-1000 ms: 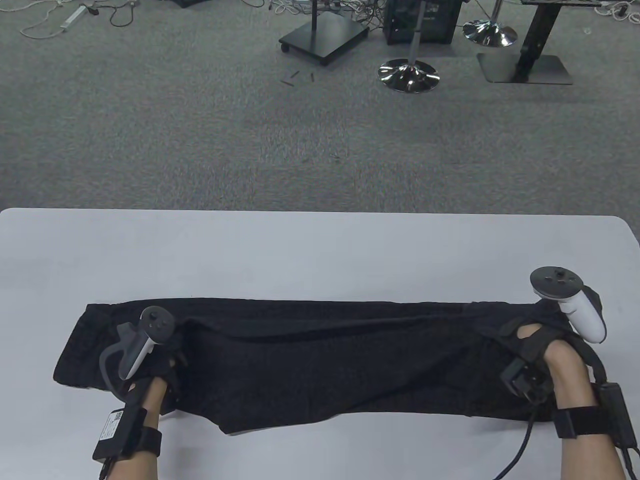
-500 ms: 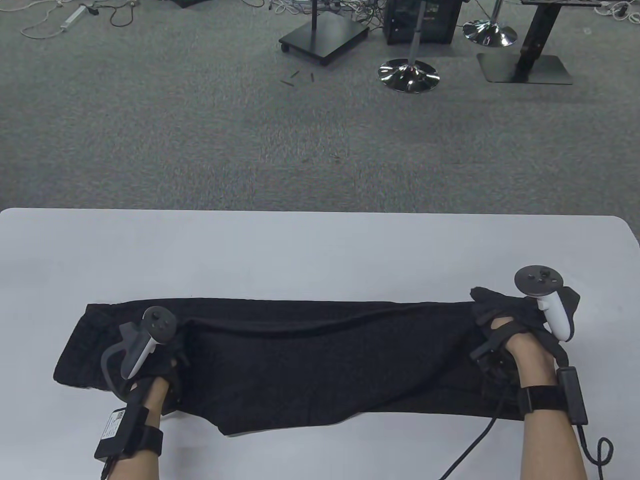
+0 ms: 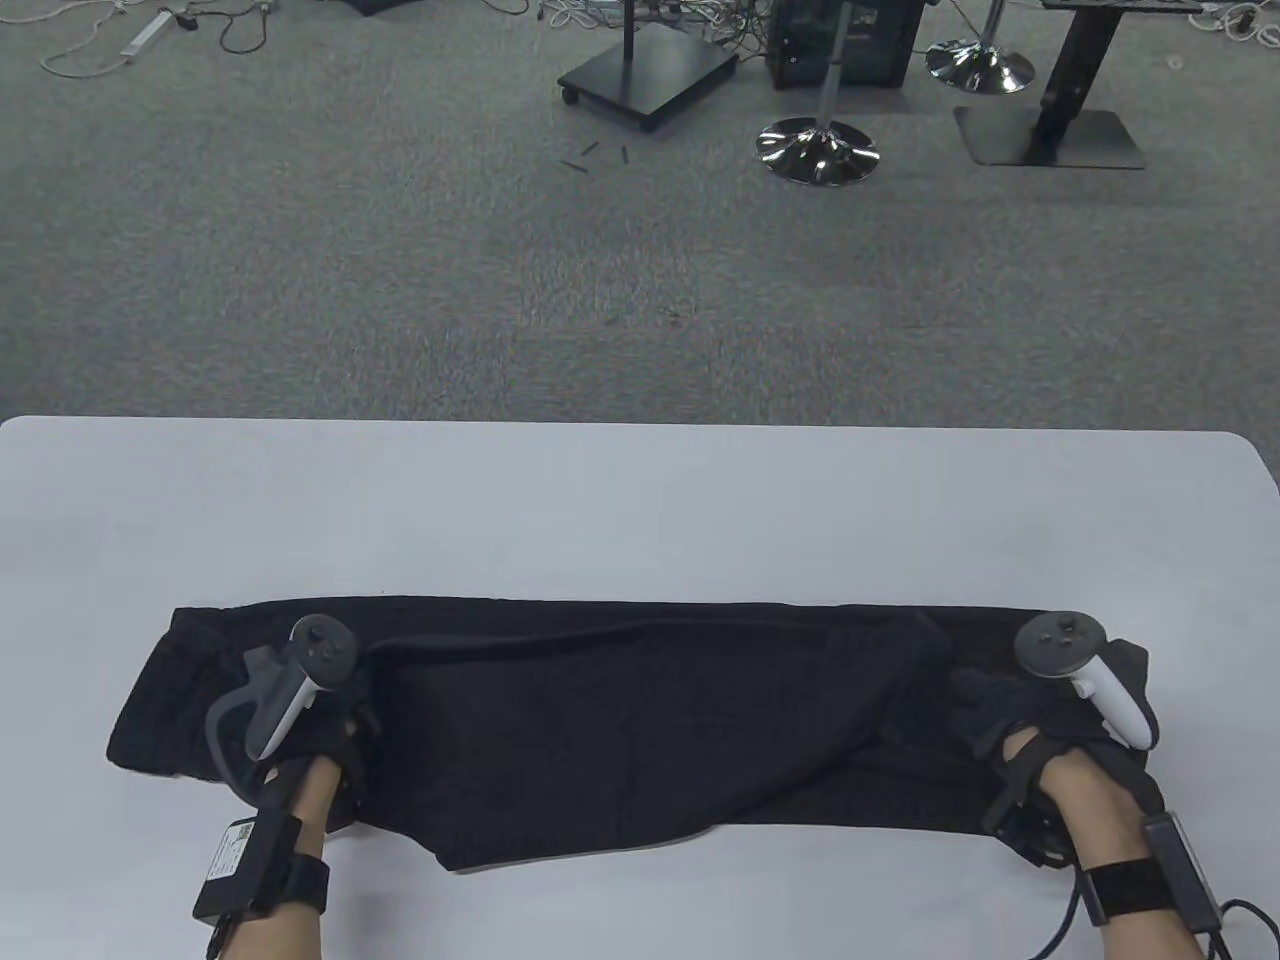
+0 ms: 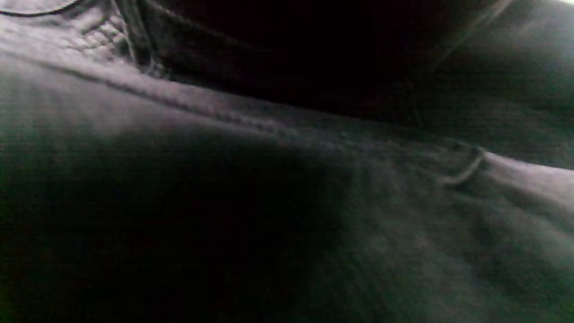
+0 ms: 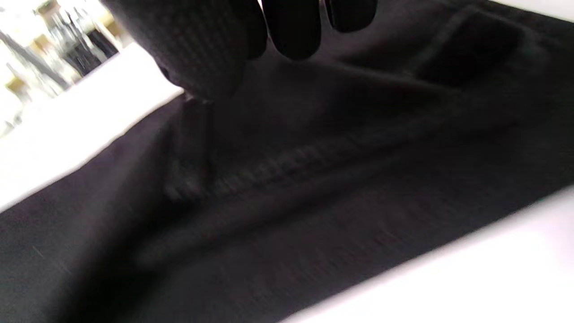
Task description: Fold trousers
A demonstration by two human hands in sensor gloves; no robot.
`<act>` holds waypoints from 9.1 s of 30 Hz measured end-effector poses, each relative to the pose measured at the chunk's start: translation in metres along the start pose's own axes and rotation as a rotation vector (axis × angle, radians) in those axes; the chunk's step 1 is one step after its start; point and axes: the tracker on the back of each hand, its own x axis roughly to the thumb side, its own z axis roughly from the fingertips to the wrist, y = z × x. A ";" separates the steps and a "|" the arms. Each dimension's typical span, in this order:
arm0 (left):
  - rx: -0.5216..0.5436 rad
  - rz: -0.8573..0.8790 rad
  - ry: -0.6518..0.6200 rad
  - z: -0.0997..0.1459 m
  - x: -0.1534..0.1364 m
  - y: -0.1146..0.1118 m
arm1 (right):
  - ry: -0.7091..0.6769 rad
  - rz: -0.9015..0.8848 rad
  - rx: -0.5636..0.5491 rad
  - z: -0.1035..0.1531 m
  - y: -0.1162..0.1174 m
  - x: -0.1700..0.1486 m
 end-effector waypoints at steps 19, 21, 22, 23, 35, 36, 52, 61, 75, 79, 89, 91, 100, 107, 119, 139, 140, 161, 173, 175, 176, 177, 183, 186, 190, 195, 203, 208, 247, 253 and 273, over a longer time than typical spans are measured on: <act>-0.012 0.013 0.003 -0.002 -0.002 -0.001 | 0.001 -0.135 -0.171 -0.006 -0.008 -0.019; -0.014 0.019 0.004 -0.002 -0.002 -0.001 | -0.045 -0.268 -0.194 0.004 -0.025 -0.026; -0.015 0.020 0.005 -0.002 -0.002 -0.001 | -0.061 -0.320 -0.209 0.009 -0.033 -0.030; -0.015 0.021 0.006 -0.002 -0.002 -0.001 | -0.074 -0.392 -0.233 0.016 -0.044 -0.035; 0.090 0.145 0.097 0.000 -0.009 0.017 | 0.222 -0.623 -0.382 0.022 -0.070 -0.088; 0.104 0.157 0.097 0.001 -0.011 0.021 | 0.215 -0.648 -0.387 0.019 -0.067 -0.089; 0.043 0.034 0.066 -0.004 0.000 0.006 | 0.370 -0.510 -0.204 -0.007 -0.031 -0.107; 0.086 0.111 0.085 -0.003 -0.007 0.026 | 0.356 -0.448 -0.292 0.007 -0.044 -0.101; 0.013 -0.050 0.064 -0.010 0.005 0.004 | 0.202 -0.168 -0.376 -0.014 -0.015 -0.031; 0.012 -0.036 0.053 -0.009 0.003 0.005 | 0.077 -0.120 -0.275 -0.036 0.010 0.004; -0.024 -0.130 0.003 -0.006 0.002 0.005 | 0.134 -0.036 -0.173 -0.063 0.024 0.020; -0.029 -0.147 0.006 -0.003 0.002 0.007 | 0.138 -0.006 -0.202 -0.061 0.019 0.024; -0.148 -0.209 0.020 0.000 0.005 0.014 | 0.185 0.072 -0.213 -0.063 0.006 0.043; -0.125 -0.171 0.019 0.002 0.001 0.013 | 0.125 0.093 -0.263 -0.077 0.029 0.059; -0.117 -0.159 0.020 0.003 0.000 0.013 | 0.136 0.262 -0.408 -0.061 0.024 0.074; -0.075 -0.220 -0.009 0.001 -0.007 0.029 | 0.260 0.102 -0.197 -0.056 0.032 0.022; -0.064 -0.238 -0.010 0.001 -0.009 0.034 | 0.263 0.062 -0.193 -0.058 0.031 0.018; 0.013 -0.051 -0.130 0.027 0.025 0.021 | 0.360 -0.007 -0.256 -0.052 0.020 -0.009; -0.066 -0.033 -0.399 0.071 0.100 0.003 | 0.520 -0.165 -0.235 -0.035 0.001 -0.057; -0.098 -0.049 -0.454 0.080 0.111 -0.006 | 0.537 -0.174 -0.224 -0.037 0.005 -0.064; -0.109 -0.050 -0.466 0.083 0.115 -0.009 | 0.540 -0.184 -0.218 -0.038 0.007 -0.067; -0.131 -0.056 -0.497 0.087 0.120 -0.014 | 0.543 -0.198 -0.198 -0.040 0.010 -0.071; -0.230 -0.077 -0.594 0.101 0.140 -0.037 | 0.539 -0.177 -0.253 -0.045 0.012 -0.067; -0.242 -0.119 -0.601 0.104 0.145 -0.043 | 0.526 -0.156 -0.303 -0.046 0.009 -0.062; -0.259 -0.140 -0.602 0.104 0.147 -0.048 | 0.508 -0.165 -0.333 -0.046 0.007 -0.058; -0.258 -0.141 -0.600 0.104 0.148 -0.048 | 0.446 -0.191 -0.383 -0.044 0.006 -0.049; -0.255 -0.114 -0.603 0.104 0.148 -0.043 | 0.265 -0.320 -0.472 -0.016 -0.017 -0.032; -0.204 -0.054 -0.617 0.107 0.153 -0.018 | 0.060 -0.455 -0.457 0.014 -0.035 0.002; -0.543 1.061 -0.576 0.088 0.146 0.006 | -0.665 -0.871 0.131 0.054 0.101 0.251; -0.579 1.114 -0.565 0.083 0.142 -0.004 | -0.685 -0.878 0.171 0.053 0.104 0.253; -0.585 1.144 -0.535 0.079 0.137 -0.010 | -0.593 -0.875 0.179 0.041 0.103 0.240</act>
